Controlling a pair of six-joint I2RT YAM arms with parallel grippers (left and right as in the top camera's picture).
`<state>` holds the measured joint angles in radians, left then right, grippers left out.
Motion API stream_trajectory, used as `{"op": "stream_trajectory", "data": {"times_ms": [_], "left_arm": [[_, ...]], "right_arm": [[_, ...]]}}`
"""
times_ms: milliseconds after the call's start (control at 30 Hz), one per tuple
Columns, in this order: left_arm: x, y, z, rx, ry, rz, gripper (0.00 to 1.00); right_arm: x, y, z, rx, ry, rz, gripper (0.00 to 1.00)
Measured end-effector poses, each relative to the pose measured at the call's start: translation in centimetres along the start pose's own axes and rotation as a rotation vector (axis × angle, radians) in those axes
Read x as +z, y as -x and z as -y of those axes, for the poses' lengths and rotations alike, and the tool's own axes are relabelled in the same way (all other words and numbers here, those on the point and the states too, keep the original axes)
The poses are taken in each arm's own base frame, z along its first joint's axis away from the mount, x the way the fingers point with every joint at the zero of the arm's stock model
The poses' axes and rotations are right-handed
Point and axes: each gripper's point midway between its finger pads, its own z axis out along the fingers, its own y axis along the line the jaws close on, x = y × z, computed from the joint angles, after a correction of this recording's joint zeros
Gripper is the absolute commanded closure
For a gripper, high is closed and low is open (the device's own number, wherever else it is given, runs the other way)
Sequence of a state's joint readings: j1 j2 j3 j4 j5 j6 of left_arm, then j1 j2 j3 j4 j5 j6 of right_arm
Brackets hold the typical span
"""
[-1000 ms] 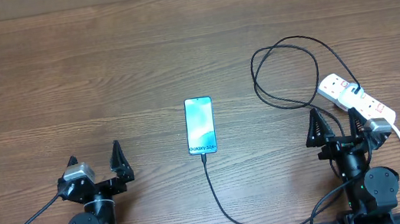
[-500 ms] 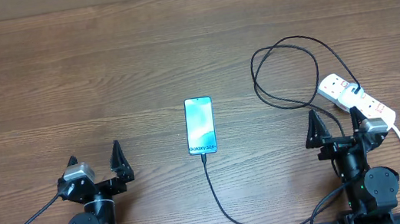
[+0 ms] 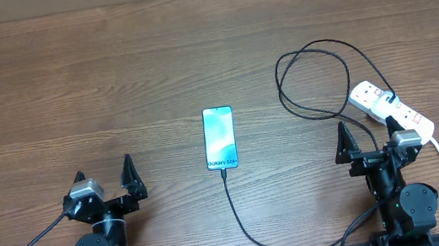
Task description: Plug charger to phone and switch on socket
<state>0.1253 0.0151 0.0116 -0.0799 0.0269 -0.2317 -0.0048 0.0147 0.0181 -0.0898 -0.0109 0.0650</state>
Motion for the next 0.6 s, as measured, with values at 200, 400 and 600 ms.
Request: {"op": "stream_trajectory", "data": {"times_ms": [200,400,600], "left_arm": [[0.00,0.00,0.00,0.000,0.000,0.000,0.00],[0.00,0.00,0.00,0.000,0.000,0.000,0.00],[0.00,0.00,0.00,0.000,0.000,0.000,0.00]], "right_arm": [[0.00,0.00,0.01,-0.003,0.000,0.000,0.00],[0.00,-0.01,0.01,-0.006,0.000,0.000,0.00],[0.00,0.00,0.02,-0.006,-0.001,0.000,0.00]]}}
